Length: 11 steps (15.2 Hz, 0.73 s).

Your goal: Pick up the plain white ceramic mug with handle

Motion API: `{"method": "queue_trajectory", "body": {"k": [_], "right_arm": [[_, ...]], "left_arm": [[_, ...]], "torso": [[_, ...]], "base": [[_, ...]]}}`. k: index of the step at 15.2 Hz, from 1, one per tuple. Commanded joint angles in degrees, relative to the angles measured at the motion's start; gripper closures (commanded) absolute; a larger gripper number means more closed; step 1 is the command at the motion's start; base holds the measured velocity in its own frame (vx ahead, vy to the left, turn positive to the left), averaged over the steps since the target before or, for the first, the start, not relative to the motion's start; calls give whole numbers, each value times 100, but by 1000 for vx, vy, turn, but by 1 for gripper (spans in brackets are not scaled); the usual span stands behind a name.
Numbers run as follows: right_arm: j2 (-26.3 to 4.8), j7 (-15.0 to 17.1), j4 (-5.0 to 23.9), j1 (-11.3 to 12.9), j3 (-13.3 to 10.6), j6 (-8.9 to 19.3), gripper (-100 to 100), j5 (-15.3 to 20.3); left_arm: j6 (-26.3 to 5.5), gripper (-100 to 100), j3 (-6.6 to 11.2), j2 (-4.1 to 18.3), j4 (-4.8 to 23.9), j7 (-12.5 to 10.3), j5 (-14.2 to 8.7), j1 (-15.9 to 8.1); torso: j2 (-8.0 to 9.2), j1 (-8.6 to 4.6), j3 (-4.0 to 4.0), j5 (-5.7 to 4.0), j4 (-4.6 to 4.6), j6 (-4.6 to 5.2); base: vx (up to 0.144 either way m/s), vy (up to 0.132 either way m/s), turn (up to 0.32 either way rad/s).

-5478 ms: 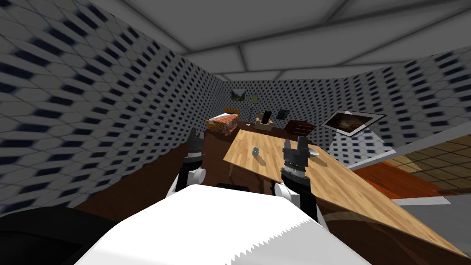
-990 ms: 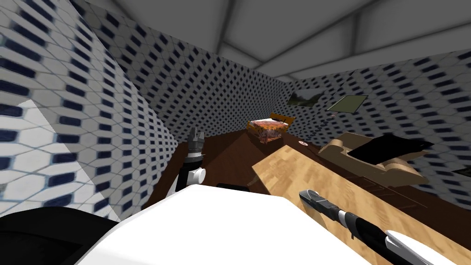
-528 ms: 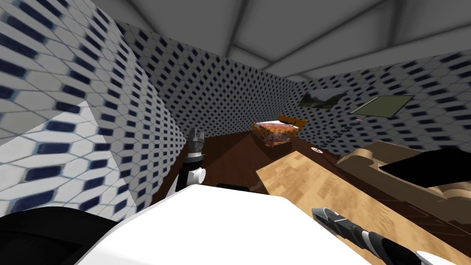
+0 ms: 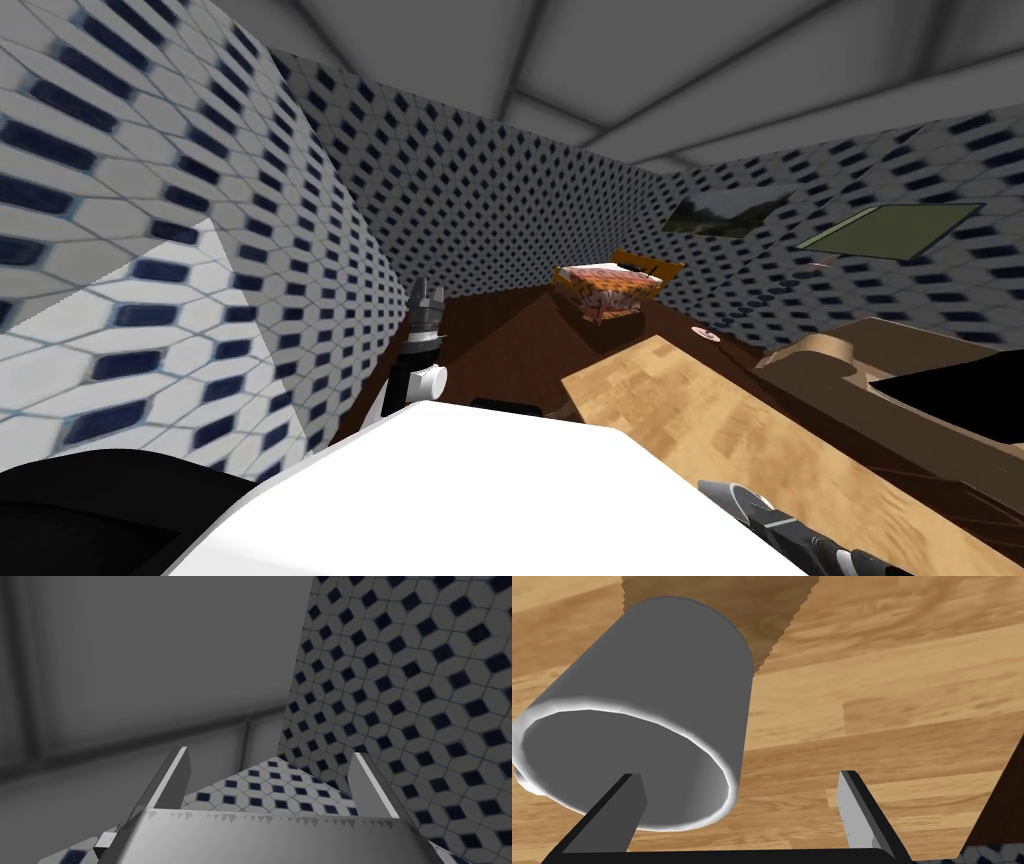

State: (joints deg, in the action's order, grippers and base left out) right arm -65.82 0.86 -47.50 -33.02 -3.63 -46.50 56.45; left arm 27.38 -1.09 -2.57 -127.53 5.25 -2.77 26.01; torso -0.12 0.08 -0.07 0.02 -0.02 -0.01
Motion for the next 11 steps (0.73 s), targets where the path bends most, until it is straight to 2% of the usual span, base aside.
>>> {"method": "queue_trajectory", "body": {"k": [1,3,7,8,9,11], "right_arm": [[10,-38,183,8,-48,-84,-100,75],[-12,0,422,-43,-192,-183,-100,272],[-13,34,621,-91,-329,-274,-100,441],[-18,36,523,-96,-279,-225,-100,383],[141,-194,685,-245,-306,-183,-100,117],[221,-313,760,-319,-313,-159,-100,-24]], "left_arm": [[0,0,0,0,0,0,0,0],[0,0,0,0,0,0,0,0],[0,0,0,0,0,0,0,1],[0,0,0,0,0,0,0,1],[0,0,0,0,0,0,0,1],[0,0,0,0,0,0,0,0]], "torso": [[0,0,0,0,0,0],[-6,0,-3,-1,-1,1],[-15,0,-9,-1,-3,1],[-15,0,-9,-1,-3,1],[-9,1,-6,0,-2,3],[2,-5,1,-2,0,-1]], "base": [[33,2,124],[61,2,145],[59,1,116],[32,0,38],[10,-6,233],[-1,-19,216]]}}
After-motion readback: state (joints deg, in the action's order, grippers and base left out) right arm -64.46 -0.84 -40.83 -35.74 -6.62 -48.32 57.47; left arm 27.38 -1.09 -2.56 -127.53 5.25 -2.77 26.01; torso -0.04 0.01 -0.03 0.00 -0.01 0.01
